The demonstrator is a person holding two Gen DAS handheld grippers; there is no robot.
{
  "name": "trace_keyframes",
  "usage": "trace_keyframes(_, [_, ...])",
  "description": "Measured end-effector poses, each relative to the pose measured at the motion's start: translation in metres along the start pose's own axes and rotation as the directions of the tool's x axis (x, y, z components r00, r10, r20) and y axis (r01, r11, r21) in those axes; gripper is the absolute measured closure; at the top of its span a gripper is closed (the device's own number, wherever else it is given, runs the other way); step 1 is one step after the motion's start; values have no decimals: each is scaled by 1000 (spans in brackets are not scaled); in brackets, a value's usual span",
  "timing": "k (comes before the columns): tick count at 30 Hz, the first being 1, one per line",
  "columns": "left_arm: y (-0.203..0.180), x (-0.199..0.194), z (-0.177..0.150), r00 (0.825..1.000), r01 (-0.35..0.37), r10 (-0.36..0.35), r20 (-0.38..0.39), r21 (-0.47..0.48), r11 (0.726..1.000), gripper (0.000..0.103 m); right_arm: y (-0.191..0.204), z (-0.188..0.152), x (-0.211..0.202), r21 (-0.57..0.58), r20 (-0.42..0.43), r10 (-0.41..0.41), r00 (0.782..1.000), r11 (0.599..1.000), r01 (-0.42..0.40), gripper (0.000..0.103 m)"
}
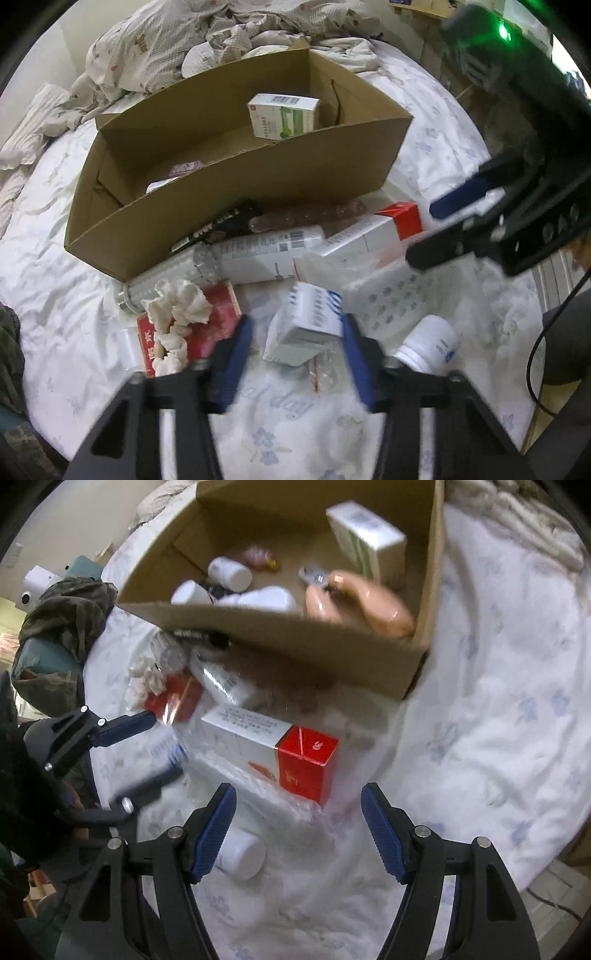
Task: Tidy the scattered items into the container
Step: 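Grasp the small white-and-blue box with the left tool while the right tool grasps the clear plastic bag, then carry both items over the cardboard box and open both tools to drop them inside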
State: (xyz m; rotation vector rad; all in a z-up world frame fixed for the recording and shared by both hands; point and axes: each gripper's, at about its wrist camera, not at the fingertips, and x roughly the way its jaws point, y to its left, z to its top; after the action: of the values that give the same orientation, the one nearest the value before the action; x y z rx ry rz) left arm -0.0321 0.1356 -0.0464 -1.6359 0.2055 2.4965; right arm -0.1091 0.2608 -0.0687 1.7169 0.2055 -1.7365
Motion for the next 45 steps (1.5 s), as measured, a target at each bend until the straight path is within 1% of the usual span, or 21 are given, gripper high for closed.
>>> trace_keyframes(2, [7,1,0,1000,-5,5,-5,-18,1000,73,1,0,10,2,-25,23,999,1000,-23,29])
trace_keyframes(5, [20,2,1,1000,12,-12,-16,-60,998,74,6,-2,21,-16,-52,30,998,999,-31,29])
trace_keyframes(7, [28,2,1,999,32,-33,-19,-84,996,75,12,-6,22,-42,-80,61,995,997,-65,30])
trace_keyframes(8, [28,1,1,999,36,-38,-18,-89,995,75,15,-8,21,-57,-80,58,995,996,-62,35])
trace_keyframes(9, [28,1,0,999,40,-42,-17,-93,995,75,17,-9,18,-70,-80,54,995,996,-60,43])
trace_keyframes(10, [29,0,-1,999,43,-44,-15,-94,995,75,20,-11,14,-77,-76,55,996,995,-61,47])
trace_keyframes(12, [28,1,-2,999,43,-44,-12,-95,995,75,23,-14,7,-88,-70,70,995,993,-76,59])
trace_keyframes(15, [27,2,-2,999,42,-43,-12,-95,995,75,36,-21,-1,-151,-69,77,995,985,-87,64])
trace_keyframes(19, [28,2,-2,999,41,-42,-13,-94,995,75,50,-24,8,-204,-74,34,997,978,-48,64])
trace_keyframes(21, [28,4,0,999,39,-41,-14,-96,995,75,55,-22,14,-228,-86,11,996,973,-31,70])
trace_keyframes(22, [28,4,1,999,39,-41,-14,-99,994,75,57,-22,16,-240,-82,-4,997,971,-16,72])
trace_keyframes(23, [29,4,1,999,41,-42,-12,-102,994,75,58,-21,14,-246,-61,-9,998,969,-7,75])
trace_keyframes(25, [31,0,2,999,45,-45,-2,-113,993,75,59,-19,2,-249,-15,21,1000,968,-24,80])
trace_keyframes(27, [35,-3,2,999,48,-48,3,-125,991,76,60,-20,-14,-268,31,27,999,963,-17,86])
trace_keyframes(30, [40,-15,6,998,60,-58,23,-127,990,76,57,-20,-34,-247,85,50,995,969,-28,87])
trace_keyframes(34, [47,-42,16,995,73,-64,79,-118,990,76,44,-6,-64,-196,171,103,980,978,-68,87])
trace_keyframes(37, [60,-65,27,989,78,-60,134,-137,987,76,38,-1,-86,-165,239,117,964,983,-79,87])
trace_keyframes(39, [71,-77,35,985,81,-53,165,-165,983,76,29,2,-104,-141,285,135,949,985,-98,87])
trace_keyframes(41, [83,-87,46,980,73,-32,199,-201,977,76,25,10,-119,-108,346,151,926,987,-121,87])
trace_keyframes(42, [90,-91,51,977,63,-15,213,-220,973,76,24,11,-126,-87,375,140,917,989,-116,87])
trace_keyframes(45, [110,-95,68,975,45,19,221,-279,959,76,15,20,-137,-21,444,126,887,991,-130,87])
